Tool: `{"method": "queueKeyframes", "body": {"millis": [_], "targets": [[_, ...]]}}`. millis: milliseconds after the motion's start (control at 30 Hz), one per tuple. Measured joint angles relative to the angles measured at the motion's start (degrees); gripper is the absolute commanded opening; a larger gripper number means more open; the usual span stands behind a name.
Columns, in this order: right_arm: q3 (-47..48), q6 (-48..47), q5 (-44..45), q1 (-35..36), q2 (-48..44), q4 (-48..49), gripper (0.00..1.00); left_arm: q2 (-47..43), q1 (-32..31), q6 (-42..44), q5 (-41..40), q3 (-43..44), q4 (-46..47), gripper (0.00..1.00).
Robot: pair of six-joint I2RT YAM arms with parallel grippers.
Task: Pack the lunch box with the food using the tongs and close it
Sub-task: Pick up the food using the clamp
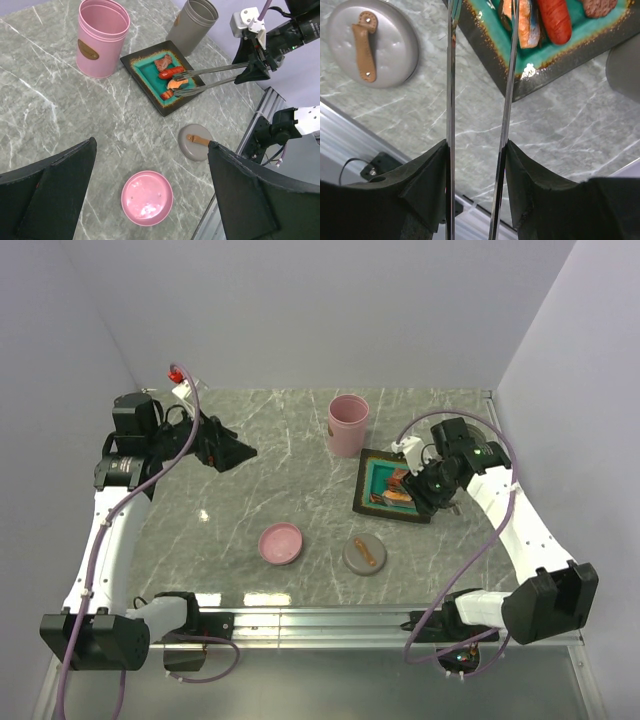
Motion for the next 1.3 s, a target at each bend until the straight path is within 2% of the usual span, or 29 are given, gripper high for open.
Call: {"method": "queueKeyframes", "body": {"millis": [767,1300], "targets": [[-0.4,-0.3,0.7,2.4,6.7,5.0,0.5,1.3,0.0,0.2,-0.3,-1.2,0.5,0.99],[-0.4,0.4,-0.4,3.0,7.8,5.0,0.49,3.1,0.0,0.0,-0.3,-0.4,0.8,0.99]]}}
